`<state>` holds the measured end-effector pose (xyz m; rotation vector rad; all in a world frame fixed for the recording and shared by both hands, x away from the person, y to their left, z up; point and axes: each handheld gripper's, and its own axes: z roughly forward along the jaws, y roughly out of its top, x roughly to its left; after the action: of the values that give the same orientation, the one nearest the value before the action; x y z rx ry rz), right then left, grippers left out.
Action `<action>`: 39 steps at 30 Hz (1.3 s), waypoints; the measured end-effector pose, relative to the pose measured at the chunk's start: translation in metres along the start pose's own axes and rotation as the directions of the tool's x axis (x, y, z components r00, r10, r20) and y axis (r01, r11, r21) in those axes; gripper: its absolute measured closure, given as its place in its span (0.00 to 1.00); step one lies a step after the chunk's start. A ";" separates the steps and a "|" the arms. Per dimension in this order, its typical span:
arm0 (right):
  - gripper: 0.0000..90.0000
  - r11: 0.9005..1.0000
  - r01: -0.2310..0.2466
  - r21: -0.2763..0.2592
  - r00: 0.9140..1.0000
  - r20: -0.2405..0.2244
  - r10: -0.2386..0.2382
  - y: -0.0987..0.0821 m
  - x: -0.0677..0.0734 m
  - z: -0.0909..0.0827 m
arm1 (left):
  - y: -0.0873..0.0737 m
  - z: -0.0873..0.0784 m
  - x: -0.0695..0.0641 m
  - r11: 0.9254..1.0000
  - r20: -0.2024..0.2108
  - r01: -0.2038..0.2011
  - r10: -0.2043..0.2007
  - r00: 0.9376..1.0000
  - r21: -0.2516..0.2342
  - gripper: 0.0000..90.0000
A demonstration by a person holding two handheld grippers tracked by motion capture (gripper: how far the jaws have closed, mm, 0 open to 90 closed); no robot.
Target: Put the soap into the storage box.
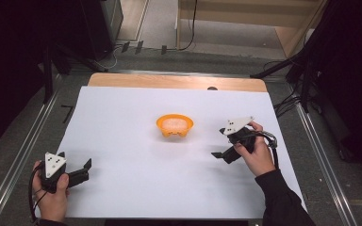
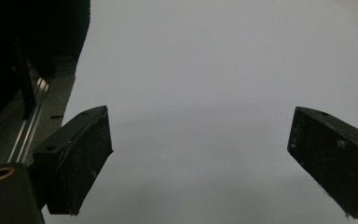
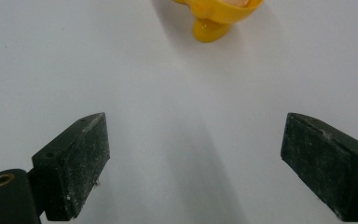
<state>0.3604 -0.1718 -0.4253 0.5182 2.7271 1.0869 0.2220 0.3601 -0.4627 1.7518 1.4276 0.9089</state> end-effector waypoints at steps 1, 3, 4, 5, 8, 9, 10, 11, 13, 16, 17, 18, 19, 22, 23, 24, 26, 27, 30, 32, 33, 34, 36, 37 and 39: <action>0.09 1.000 -0.004 -0.002 1.000 0.002 0.004 -0.003 0.000 -0.001 | 0.000 0.000 0.000 1.000 0.000 0.002 -0.002 1.000 -0.001 0.08; 0.09 1.000 -0.010 -0.003 1.000 0.011 0.010 -0.009 0.001 -0.003 | 0.000 0.000 0.000 1.000 -0.001 0.002 -0.002 1.000 0.001 0.08; 0.09 1.000 -0.015 -0.002 1.000 0.010 0.015 -0.012 0.002 -0.003 | 0.000 0.000 0.000 1.000 -0.002 0.002 -0.002 1.000 0.002 0.08; 0.09 1.000 -0.017 -0.002 1.000 0.016 0.017 -0.015 0.002 -0.004 | 0.000 0.000 0.000 1.000 -0.002 0.002 -0.002 1.000 0.001 0.08; 0.09 1.000 -0.027 -0.009 0.999 0.024 0.028 -0.022 0.003 -0.007 | 0.000 0.000 0.000 1.000 -0.002 0.002 -0.002 1.000 -0.001 0.08; 0.09 0.999 -0.031 -0.011 0.999 0.029 0.031 -0.025 0.004 -0.008 | 0.000 0.000 0.000 1.000 -0.003 0.002 -0.002 1.000 -0.001 0.08; 0.09 0.999 -0.036 -0.012 0.999 0.028 0.037 -0.027 0.005 -0.009 | 0.000 0.000 0.000 1.000 -0.003 0.002 -0.002 1.000 -0.001 0.08; 0.09 0.999 -0.038 -0.012 0.999 0.031 0.038 -0.030 0.005 -0.010 | 0.000 0.000 0.000 1.000 -0.004 0.001 -0.001 1.000 -0.001 0.08; 0.09 0.999 -0.053 -0.013 0.998 0.035 0.053 -0.034 0.006 -0.013 | 0.000 0.000 0.000 1.000 -0.003 0.002 -0.002 1.000 -0.001 0.08; 0.09 0.998 -0.060 -0.024 0.997 0.044 0.061 -0.042 0.007 -0.017 | 0.000 0.000 0.000 1.000 -0.003 0.001 -0.001 1.000 -0.001 0.08; 0.09 0.997 -0.067 -0.026 0.997 0.047 0.068 -0.045 0.007 -0.018 | 0.000 0.000 0.000 1.000 -0.003 -0.001 0.001 1.000 -0.002 0.08; 0.09 0.997 -0.070 -0.026 0.996 0.046 0.071 -0.047 0.007 -0.019 | 0.000 0.000 0.000 1.000 -0.002 0.000 0.000 1.000 -0.002 0.08; 0.09 0.997 -0.074 -0.026 0.996 0.049 0.075 -0.049 0.008 -0.020 | 0.000 0.000 0.000 1.000 -0.002 0.000 0.000 1.000 -0.002 0.08; 0.09 0.996 -0.084 -0.033 0.995 0.057 0.086 -0.057 0.009 -0.023 | 0.000 0.000 0.000 1.000 -0.003 -0.001 0.001 1.000 -0.002 0.08; 0.09 0.996 -0.084 -0.031 0.995 0.059 0.086 -0.059 0.009 -0.024 | 0.000 0.000 0.000 1.000 -0.004 -0.001 0.001 1.000 -0.002 0.08; 0.09 0.996 -0.082 -0.026 0.994 0.064 0.084 -0.062 0.009 -0.025 | 0.000 0.000 0.000 1.000 -0.004 -0.001 0.001 1.000 0.000 0.08; 0.09 0.995 -0.093 -0.028 0.993 0.070 0.095 -0.067 0.011 -0.027 | 0.000 0.000 0.000 1.000 -0.002 -0.003 0.003 1.000 0.000 0.08; 0.09 0.995 -0.097 -0.030 0.992 0.073 0.099 -0.069 0.012 -0.028 | 0.000 0.000 0.000 1.000 -0.002 -0.001 0.001 1.000 -0.001 0.08; 0.09 0.993 -0.112 -0.034 0.991 0.075 0.114 -0.078 0.015 -0.031 | 0.000 0.000 0.000 1.000 -0.005 -0.003 0.003 1.000 0.000 0.08; 0.09 0.992 -0.117 -0.038 0.989 0.081 0.120 -0.083 0.016 -0.034 | 0.000 0.000 0.000 1.000 -0.005 -0.006 0.006 1.000 0.001 0.08; 0.09 0.992 -0.119 -0.041 0.989 0.081 0.122 -0.086 0.017 -0.035 | 0.000 0.000 0.000 1.000 -0.005 -0.006 0.006 1.000 0.001 0.08; 0.09 0.991 -0.126 -0.043 0.988 0.083 0.130 -0.089 0.018 -0.036 | 0.000 0.000 0.000 1.000 -0.005 -0.006 0.006 1.000 0.001 0.08; 0.09 0.990 -0.135 -0.046 0.987 0.085 0.138 -0.095 0.018 -0.038 | 0.000 0.000 0.000 1.000 -0.006 -0.006 0.006 1.000 0.001 0.08; 0.09 0.989 -0.139 -0.048 0.986 0.088 0.143 -0.097 0.019 -0.039 | 0.000 0.000 0.000 1.000 -0.006 -0.006 0.006 1.000 0.002 0.08; 0.09 0.987 -0.148 -0.060 0.984 0.091 0.153 -0.102 0.020 -0.042 | 0.000 0.000 0.000 1.000 -0.006 -0.005 0.005 1.000 0.002 0.08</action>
<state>0.3041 -0.2600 -0.4662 0.7592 2.6044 1.1342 0.2218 0.3598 -0.4626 1.7562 1.4292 0.9168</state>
